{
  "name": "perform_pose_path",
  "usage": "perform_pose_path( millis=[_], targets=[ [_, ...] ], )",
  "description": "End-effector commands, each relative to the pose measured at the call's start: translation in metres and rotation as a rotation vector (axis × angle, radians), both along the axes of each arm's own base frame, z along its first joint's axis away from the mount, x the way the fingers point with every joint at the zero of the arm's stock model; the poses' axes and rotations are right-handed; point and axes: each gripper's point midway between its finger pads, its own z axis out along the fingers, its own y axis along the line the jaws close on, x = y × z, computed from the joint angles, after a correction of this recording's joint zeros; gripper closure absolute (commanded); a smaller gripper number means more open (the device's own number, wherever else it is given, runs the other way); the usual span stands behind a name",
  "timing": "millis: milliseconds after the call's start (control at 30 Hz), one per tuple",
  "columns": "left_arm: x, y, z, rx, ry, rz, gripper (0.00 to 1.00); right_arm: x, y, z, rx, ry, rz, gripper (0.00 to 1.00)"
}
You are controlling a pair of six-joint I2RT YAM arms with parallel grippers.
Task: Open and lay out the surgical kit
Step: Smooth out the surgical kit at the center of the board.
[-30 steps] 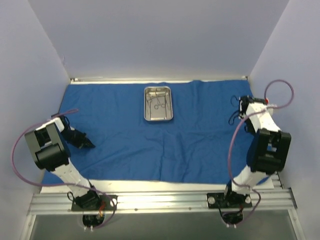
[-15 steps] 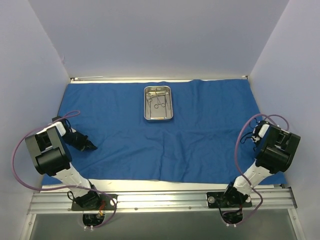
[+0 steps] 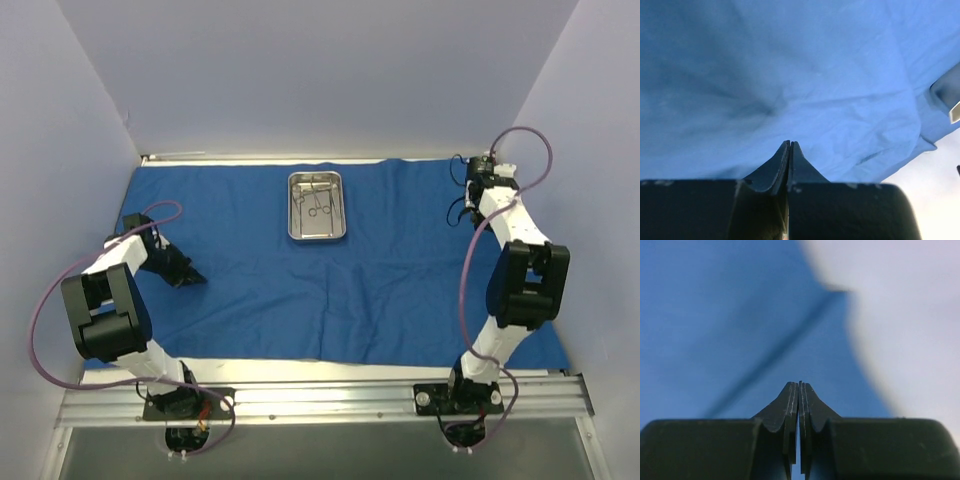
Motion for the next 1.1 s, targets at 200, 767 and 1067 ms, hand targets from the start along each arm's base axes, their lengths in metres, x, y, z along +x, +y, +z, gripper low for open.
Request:
perform_pose_path(
  millis=[200,767,1067],
  targets=[
    [0.02,-0.01,-0.012,-0.126,0.055,0.061,0.98,0.008,0.196,-0.044,0.859,-0.263,0.031,1.0],
    [-0.023,0.003,-0.055,-0.153,0.345,0.152,0.98,-0.076,0.336,-0.112,1.074,-0.042,0.417,1.0],
    [-0.083,0.021,-0.068,-0.091,0.577,0.255,0.98,-0.139,0.34,-0.137,1.03,0.058,0.384,1.0]
  ],
)
